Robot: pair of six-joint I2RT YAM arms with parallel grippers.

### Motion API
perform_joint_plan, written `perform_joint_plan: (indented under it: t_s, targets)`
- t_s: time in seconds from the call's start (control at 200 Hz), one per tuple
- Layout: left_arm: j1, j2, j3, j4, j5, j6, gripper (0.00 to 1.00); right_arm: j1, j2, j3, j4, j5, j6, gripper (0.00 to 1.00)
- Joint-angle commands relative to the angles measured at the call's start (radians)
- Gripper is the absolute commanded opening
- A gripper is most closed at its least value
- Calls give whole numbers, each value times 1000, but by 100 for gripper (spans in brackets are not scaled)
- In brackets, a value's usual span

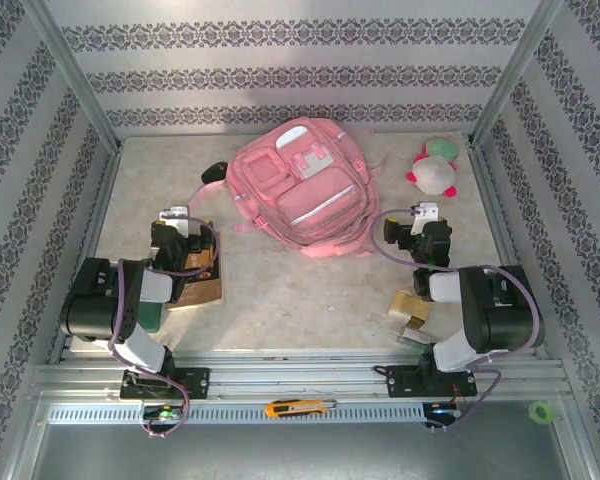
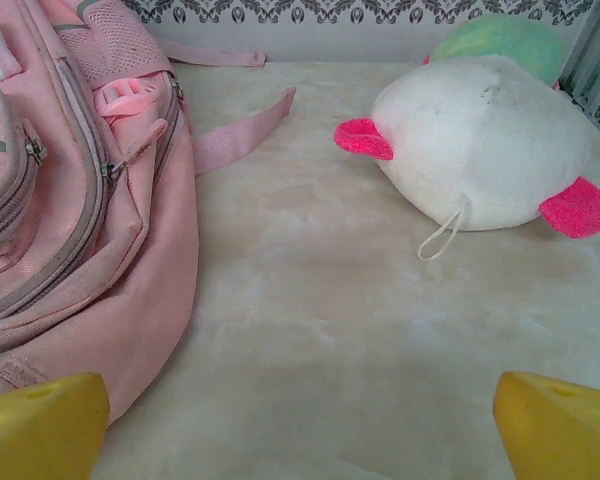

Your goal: Pack the student bag

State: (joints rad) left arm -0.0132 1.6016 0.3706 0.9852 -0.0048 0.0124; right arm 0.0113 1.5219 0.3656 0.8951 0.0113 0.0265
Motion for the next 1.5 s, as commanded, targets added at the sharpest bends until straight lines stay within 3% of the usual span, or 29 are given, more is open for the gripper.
perform_joint_plan:
  t_s: [0.0, 1.494]
  targets:
    - [-4, -10, -12, 17, 42, 24, 99, 7, 1, 13, 38, 12, -4, 98]
    - [-2, -9, 13, -28, 6, 6, 99, 7, 2, 12, 38, 12, -4, 98]
